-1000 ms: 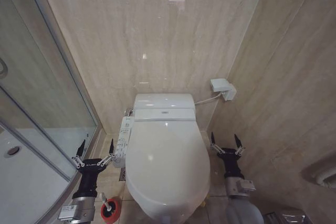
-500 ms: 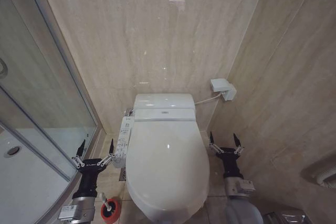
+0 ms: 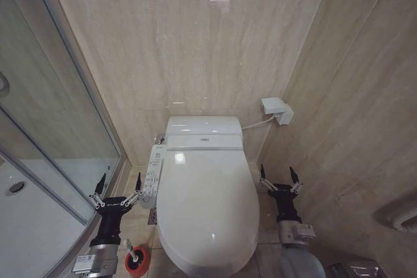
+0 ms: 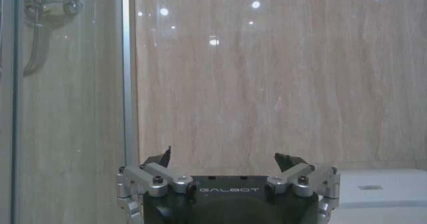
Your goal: Open the toilet lid, clean the toilet bowl with a toilet brush, close the toilet lid, and flush.
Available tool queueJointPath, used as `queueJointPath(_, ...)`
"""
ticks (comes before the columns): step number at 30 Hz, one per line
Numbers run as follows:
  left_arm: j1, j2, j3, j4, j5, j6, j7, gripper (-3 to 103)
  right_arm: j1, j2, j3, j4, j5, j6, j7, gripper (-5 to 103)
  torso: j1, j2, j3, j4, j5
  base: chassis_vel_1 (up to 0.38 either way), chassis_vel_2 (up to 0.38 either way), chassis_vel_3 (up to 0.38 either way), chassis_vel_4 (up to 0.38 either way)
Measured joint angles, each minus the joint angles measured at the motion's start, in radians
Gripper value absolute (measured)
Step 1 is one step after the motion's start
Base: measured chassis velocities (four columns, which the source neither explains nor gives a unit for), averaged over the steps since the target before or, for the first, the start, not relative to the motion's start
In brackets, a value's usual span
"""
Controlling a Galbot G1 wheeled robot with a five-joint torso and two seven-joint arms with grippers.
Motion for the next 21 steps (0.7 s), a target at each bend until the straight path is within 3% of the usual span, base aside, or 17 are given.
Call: queueJointPath(21,0.0,0.0,0.0,0.0,0.0,0.0,0.0,100,0.0,0.0,0.0,0.0,0.0,-0.002,0.0,100,0.0,0.0,0.0,0.0,0.0,0.0,0.0,0.0,0.0)
